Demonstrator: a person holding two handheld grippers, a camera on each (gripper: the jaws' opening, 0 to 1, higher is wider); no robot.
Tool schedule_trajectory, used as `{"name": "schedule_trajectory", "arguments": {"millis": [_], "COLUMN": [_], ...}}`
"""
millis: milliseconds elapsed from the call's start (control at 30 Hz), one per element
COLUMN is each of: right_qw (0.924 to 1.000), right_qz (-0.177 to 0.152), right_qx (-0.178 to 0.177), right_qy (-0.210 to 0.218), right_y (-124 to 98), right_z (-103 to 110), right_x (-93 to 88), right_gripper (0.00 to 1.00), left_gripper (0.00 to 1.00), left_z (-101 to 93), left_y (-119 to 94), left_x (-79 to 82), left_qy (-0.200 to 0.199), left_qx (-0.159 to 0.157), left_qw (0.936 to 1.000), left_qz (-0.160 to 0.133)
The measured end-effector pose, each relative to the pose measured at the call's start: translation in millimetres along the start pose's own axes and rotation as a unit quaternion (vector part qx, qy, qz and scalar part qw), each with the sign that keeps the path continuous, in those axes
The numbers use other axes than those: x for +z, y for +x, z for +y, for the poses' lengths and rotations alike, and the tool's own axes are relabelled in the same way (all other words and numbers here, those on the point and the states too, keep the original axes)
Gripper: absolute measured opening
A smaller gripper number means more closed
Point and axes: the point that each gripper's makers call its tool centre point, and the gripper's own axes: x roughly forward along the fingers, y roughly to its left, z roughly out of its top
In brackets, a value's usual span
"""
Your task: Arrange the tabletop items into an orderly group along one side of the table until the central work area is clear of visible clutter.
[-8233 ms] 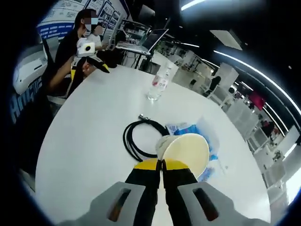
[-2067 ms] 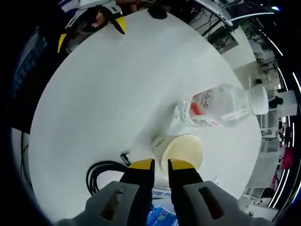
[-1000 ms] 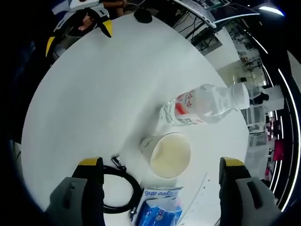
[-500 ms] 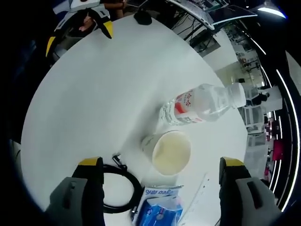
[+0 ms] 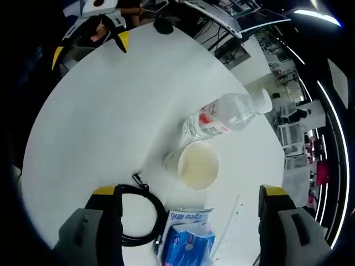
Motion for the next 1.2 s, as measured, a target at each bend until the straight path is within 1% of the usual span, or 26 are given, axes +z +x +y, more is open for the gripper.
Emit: {"name": "schedule_trajectory", "arguments": {"millis": [233, 400, 533, 733, 867, 967, 1200], "right_qw": [0.9999, 0.9998, 0.9996, 0.9993, 0.9988, 0.9986, 0.9973], "right_qz": [0.004, 0.007, 0.011, 0.013, 0.005, 0.01, 0.012], "right_qx": [-0.003, -0.004, -0.005, -0.015, -0.017, -0.021, -0.024], "right_qy": [0.009, 0.017, 0.025, 0.032, 0.046, 0.048, 0.068], "right_y": [-6.8, -10.5, -13.6, -18.4, -22.1, -23.5, -27.2], "right_z": [2.4, 5.8, 9.9, 11.5, 14.7, 16.3, 24.0], "right_x": [-12.9, -23.1, -33.4, -45.2, -50.3, -57.7, -72.3], "right_gripper": [1.0, 1.0, 1.0, 1.0, 0.97, 0.97, 0.91], "left_gripper": [1.0, 1.0, 1.0, 0.99, 0.98, 0.98, 0.97], "left_z": [-0.9, -1.9, -6.6, -17.0, -21.8, -25.2, -27.6], "left_y": [2.9, 7.6, 15.0, 28.4, 37.0, 43.1, 58.1], "left_x": [3.7, 9.1, 12.6, 16.6, 18.3, 22.2, 30.9], "left_qy": [0.005, 0.008, 0.011, 0.018, 0.022, 0.024, 0.028], "left_qx": [0.0, -0.002, -0.009, -0.029, -0.04, -0.047, -0.055], "left_qw": [1.0, 1.0, 0.9999, 0.9994, 0.999, 0.9986, 0.9981], "left_qz": [0.001, -0.002, -0.004, -0.003, 0.001, 0.0, -0.004]}}
